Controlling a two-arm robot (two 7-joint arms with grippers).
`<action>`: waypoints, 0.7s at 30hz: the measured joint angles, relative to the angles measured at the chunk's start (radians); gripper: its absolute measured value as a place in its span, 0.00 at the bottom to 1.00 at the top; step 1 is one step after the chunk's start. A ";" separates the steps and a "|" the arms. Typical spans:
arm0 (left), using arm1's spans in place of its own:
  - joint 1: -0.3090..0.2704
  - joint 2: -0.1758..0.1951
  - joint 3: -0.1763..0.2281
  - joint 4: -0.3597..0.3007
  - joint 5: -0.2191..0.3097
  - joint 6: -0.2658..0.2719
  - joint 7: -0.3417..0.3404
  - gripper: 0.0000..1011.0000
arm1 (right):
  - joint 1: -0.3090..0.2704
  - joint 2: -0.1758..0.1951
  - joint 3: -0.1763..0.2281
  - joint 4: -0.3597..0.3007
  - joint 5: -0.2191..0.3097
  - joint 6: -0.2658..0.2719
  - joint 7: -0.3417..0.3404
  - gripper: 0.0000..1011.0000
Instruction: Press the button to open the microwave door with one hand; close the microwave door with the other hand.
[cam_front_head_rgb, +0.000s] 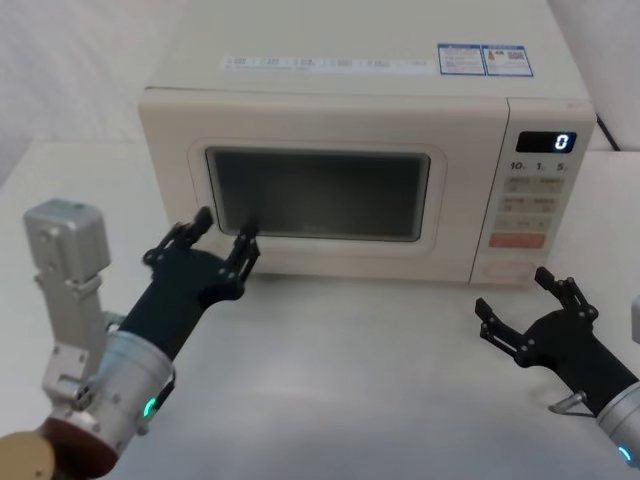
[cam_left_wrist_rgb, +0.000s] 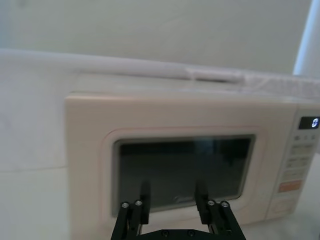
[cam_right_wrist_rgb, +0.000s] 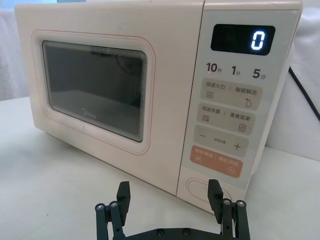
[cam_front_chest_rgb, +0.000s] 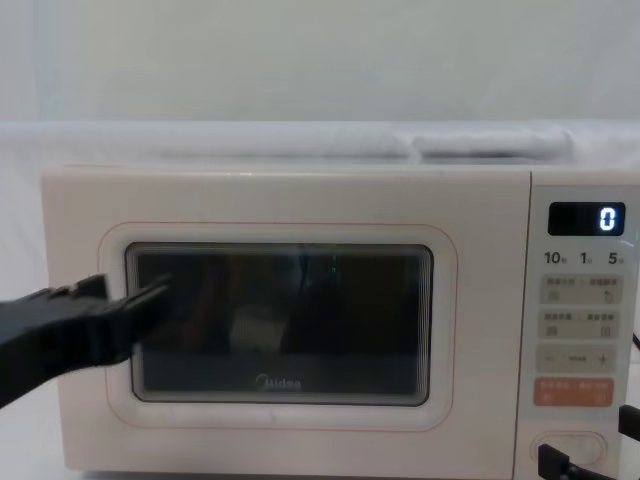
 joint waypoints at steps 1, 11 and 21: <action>0.007 0.000 -0.006 -0.001 0.000 -0.003 0.002 0.58 | 0.000 0.000 0.000 0.000 0.000 0.000 0.000 0.99; 0.083 -0.012 -0.069 -0.004 0.009 -0.046 0.013 0.88 | 0.000 0.000 0.000 0.000 0.000 0.000 0.000 0.99; 0.116 -0.034 -0.101 0.014 0.020 -0.069 0.014 0.99 | 0.000 0.000 0.000 0.000 0.000 0.000 0.000 0.99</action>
